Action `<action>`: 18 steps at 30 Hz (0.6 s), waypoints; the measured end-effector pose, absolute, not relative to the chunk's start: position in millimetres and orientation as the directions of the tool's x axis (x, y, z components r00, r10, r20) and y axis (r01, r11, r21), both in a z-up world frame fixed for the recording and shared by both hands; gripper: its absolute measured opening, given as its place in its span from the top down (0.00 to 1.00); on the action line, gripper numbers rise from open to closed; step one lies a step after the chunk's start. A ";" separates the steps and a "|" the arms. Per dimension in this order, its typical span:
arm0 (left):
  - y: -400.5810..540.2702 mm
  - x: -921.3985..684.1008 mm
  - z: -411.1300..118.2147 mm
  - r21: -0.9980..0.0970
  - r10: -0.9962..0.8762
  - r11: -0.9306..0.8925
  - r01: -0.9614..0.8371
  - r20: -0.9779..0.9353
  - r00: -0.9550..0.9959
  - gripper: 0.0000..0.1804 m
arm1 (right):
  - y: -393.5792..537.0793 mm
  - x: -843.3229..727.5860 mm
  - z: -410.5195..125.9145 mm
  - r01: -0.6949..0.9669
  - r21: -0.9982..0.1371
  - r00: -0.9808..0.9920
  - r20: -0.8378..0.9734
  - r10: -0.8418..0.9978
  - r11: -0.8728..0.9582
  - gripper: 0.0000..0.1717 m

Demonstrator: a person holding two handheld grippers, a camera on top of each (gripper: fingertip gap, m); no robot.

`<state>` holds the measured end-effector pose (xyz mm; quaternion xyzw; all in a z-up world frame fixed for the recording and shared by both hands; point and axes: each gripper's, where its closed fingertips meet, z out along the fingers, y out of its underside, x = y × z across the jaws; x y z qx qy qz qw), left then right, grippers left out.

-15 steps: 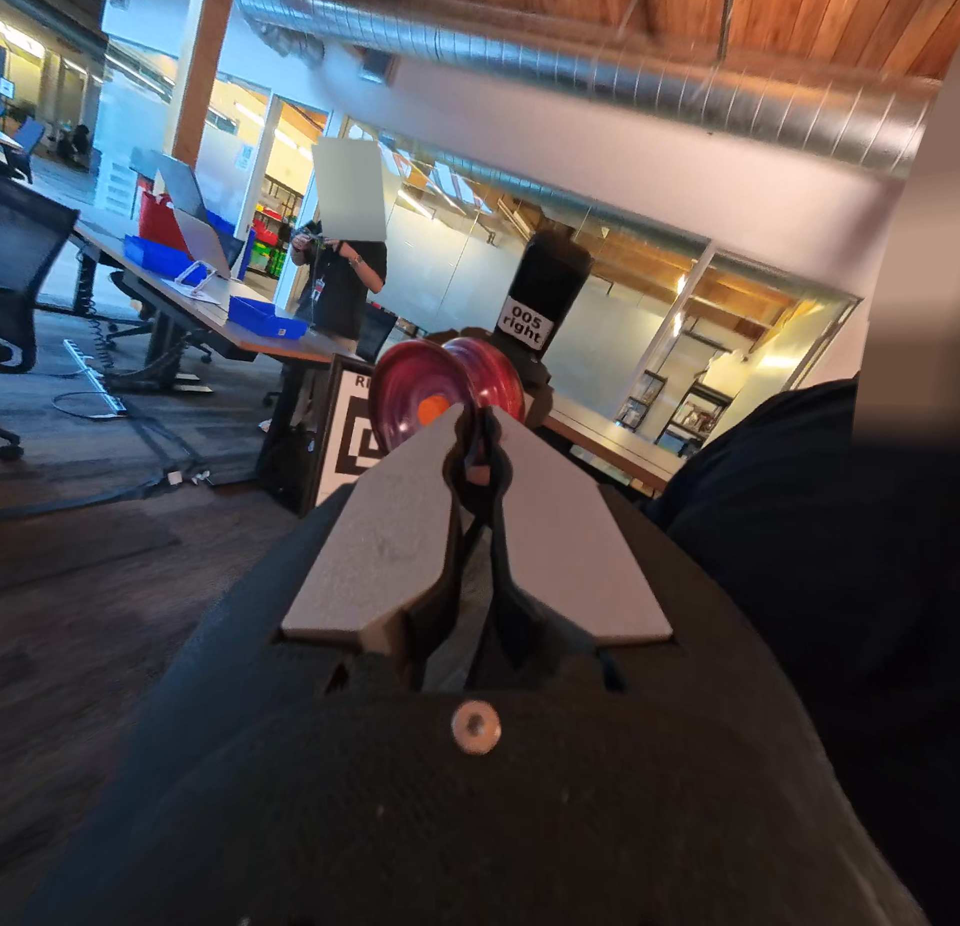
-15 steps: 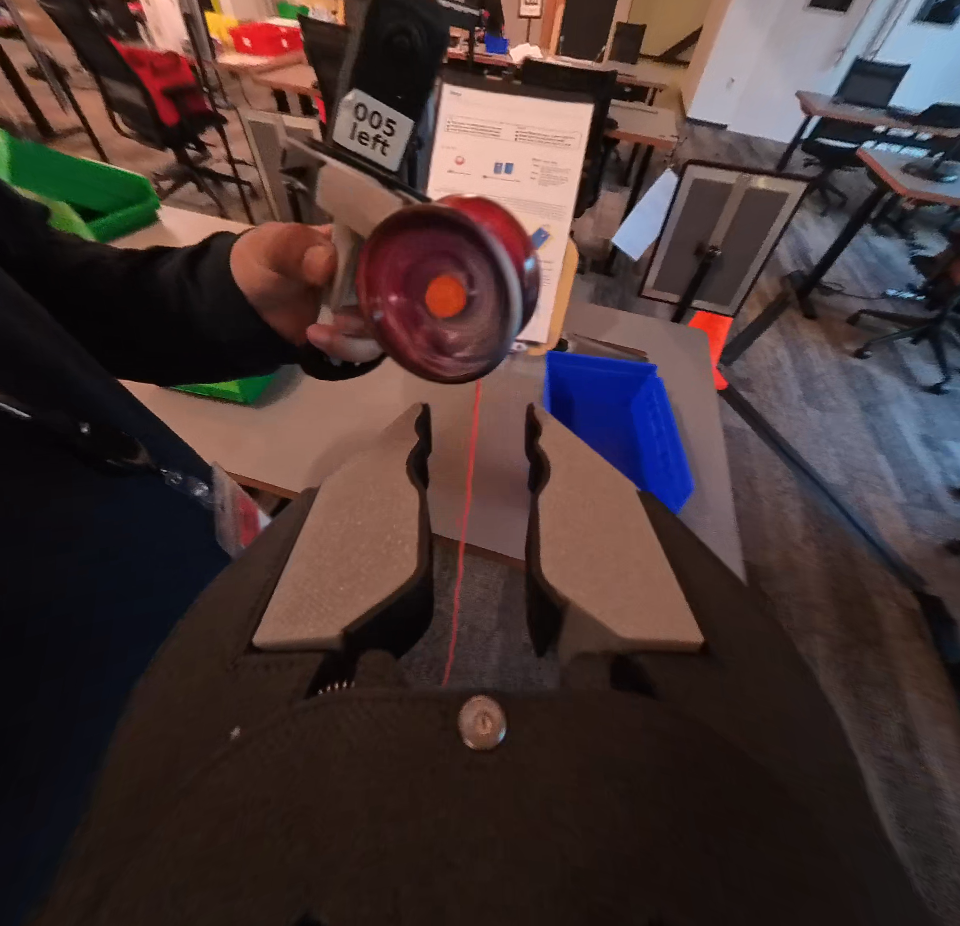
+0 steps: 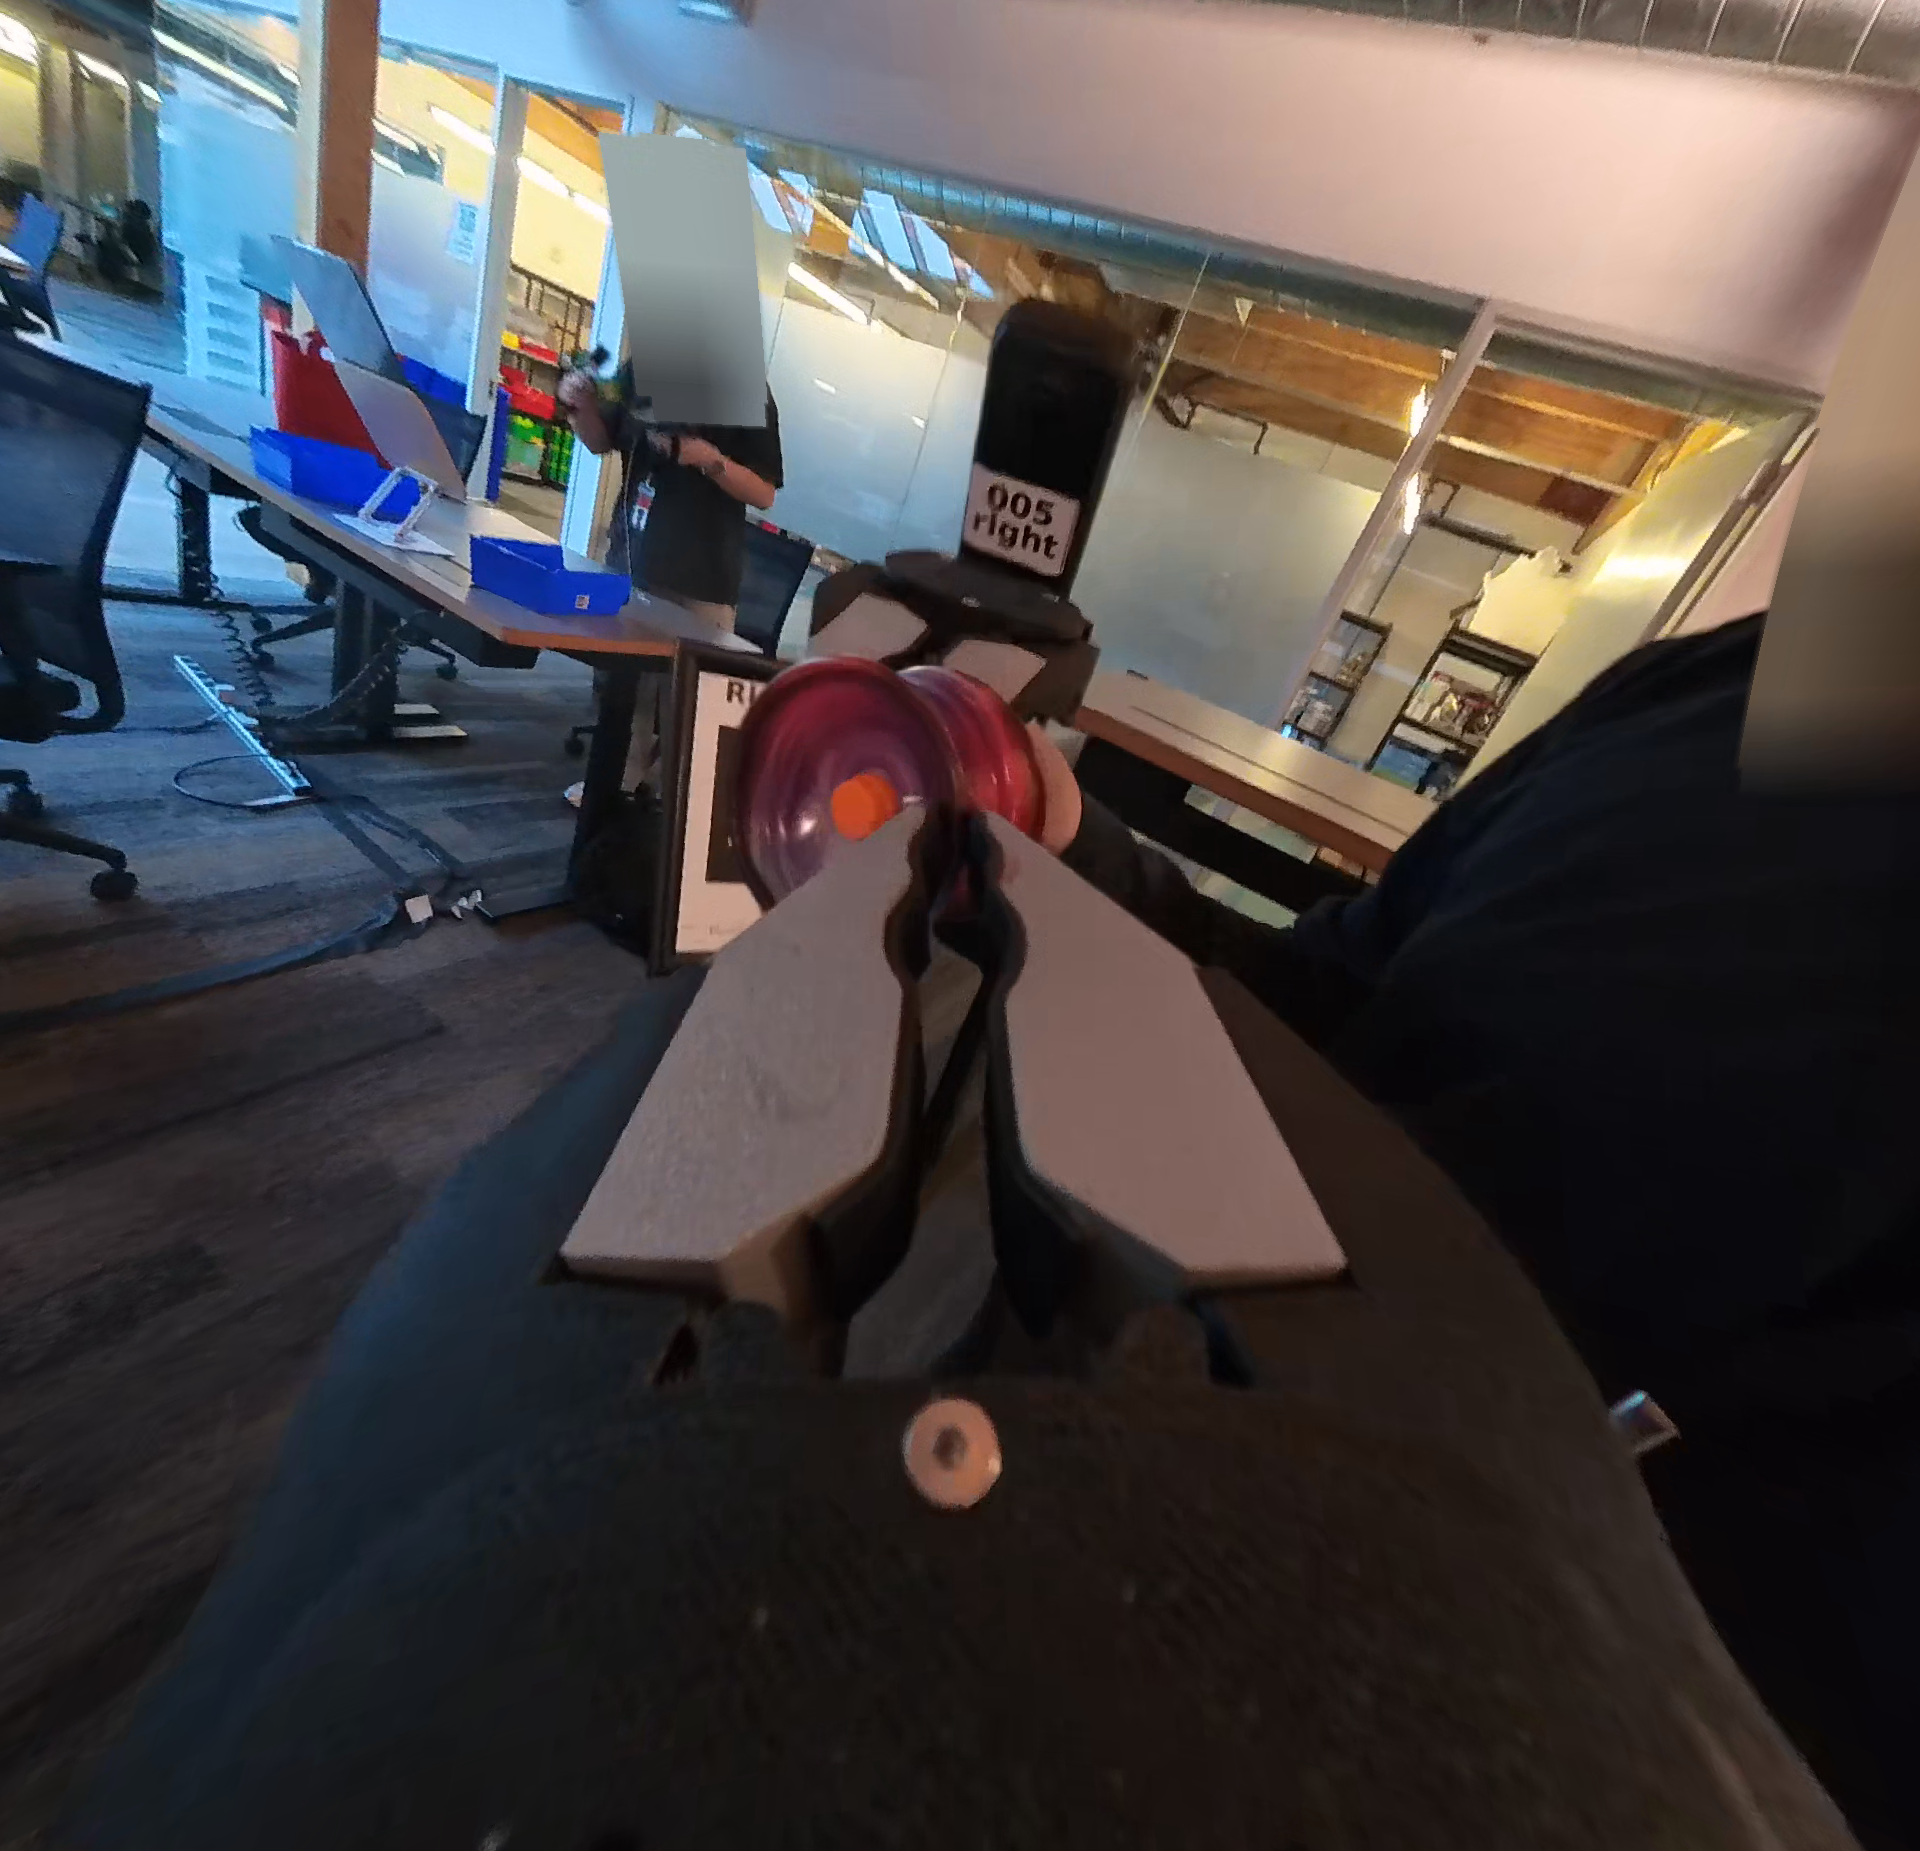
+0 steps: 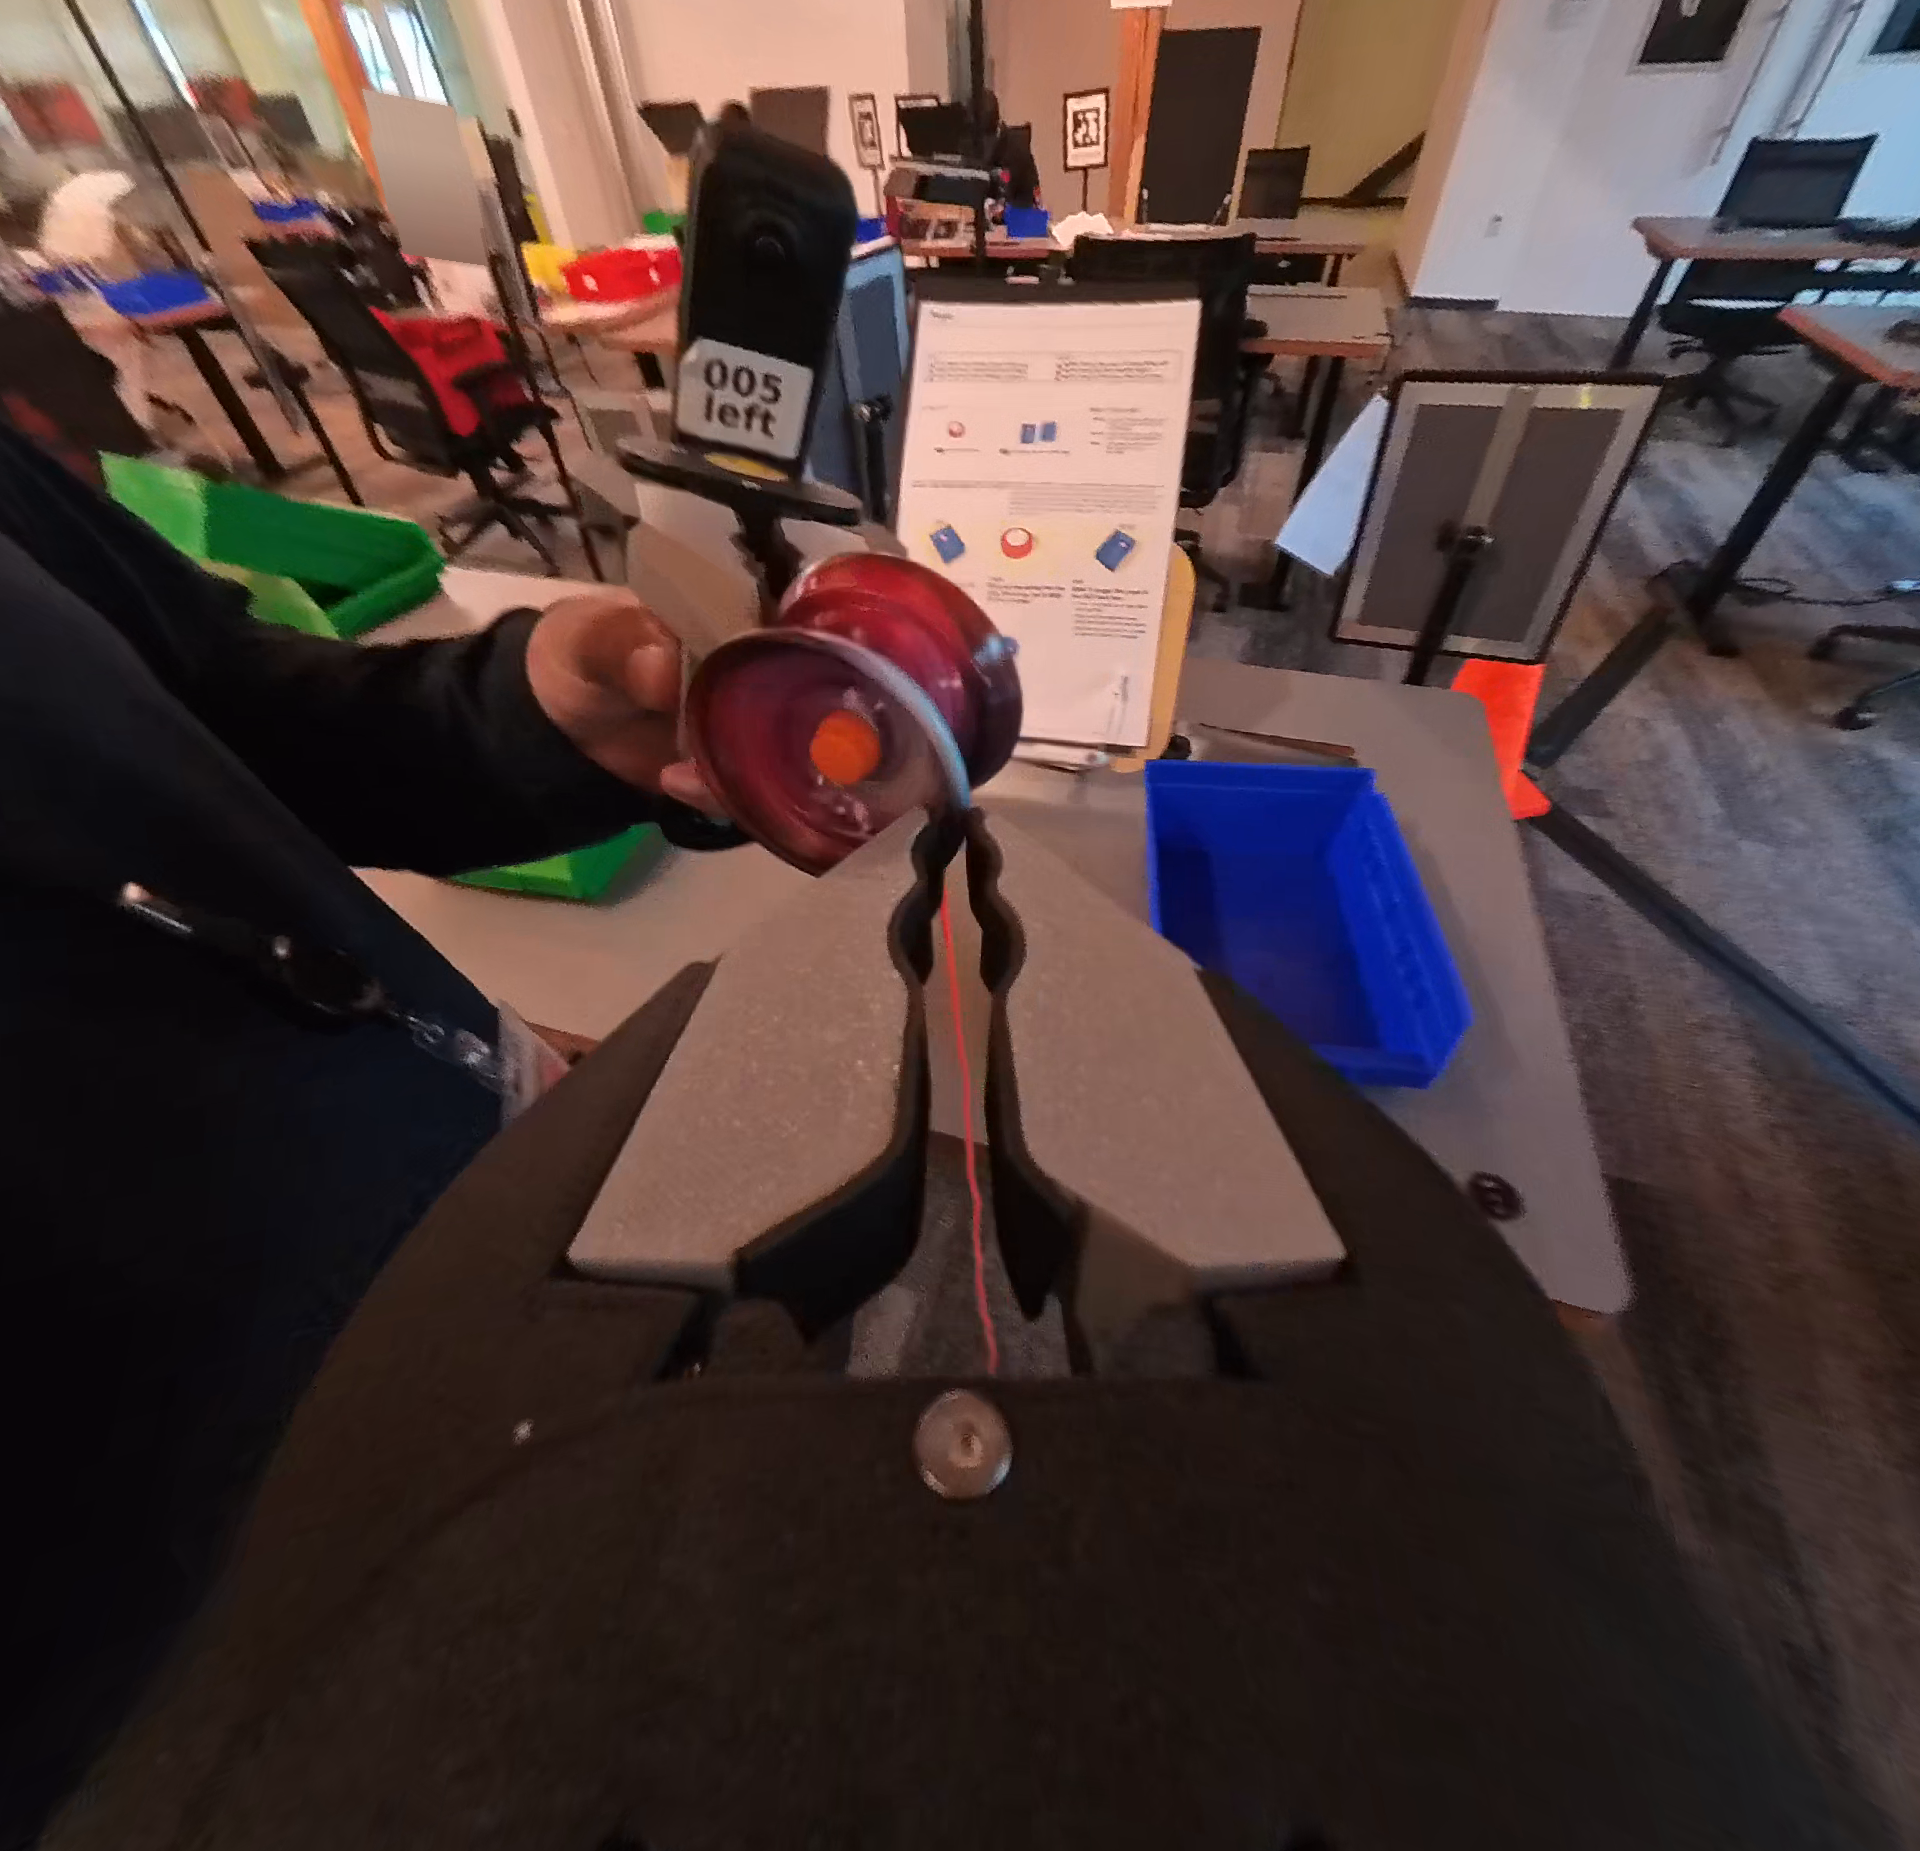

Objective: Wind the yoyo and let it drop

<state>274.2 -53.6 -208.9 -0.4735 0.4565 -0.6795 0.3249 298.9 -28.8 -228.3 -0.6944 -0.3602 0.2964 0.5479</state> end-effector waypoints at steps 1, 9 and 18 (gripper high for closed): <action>-55.9 275.1 -211.2 -0.935 -0.878 -0.355 -0.015 0.338 -0.339 0.99 | -29.4 300.1 -229.8 0.212 -0.968 0.569 0.013 0.822 -0.132 1.00; -71.5 285.7 -225.9 -0.950 -0.885 -0.263 -0.167 0.306 -0.350 0.96 | -28.3 309.7 -235.1 0.507 -0.860 0.576 0.286 0.766 -0.060 1.00; -51.5 275.1 -209.6 -0.950 -0.901 -0.310 -0.045 0.309 -0.305 0.99 | -24.3 314.7 -229.0 0.368 -0.928 0.636 0.208 0.744 -0.055 0.89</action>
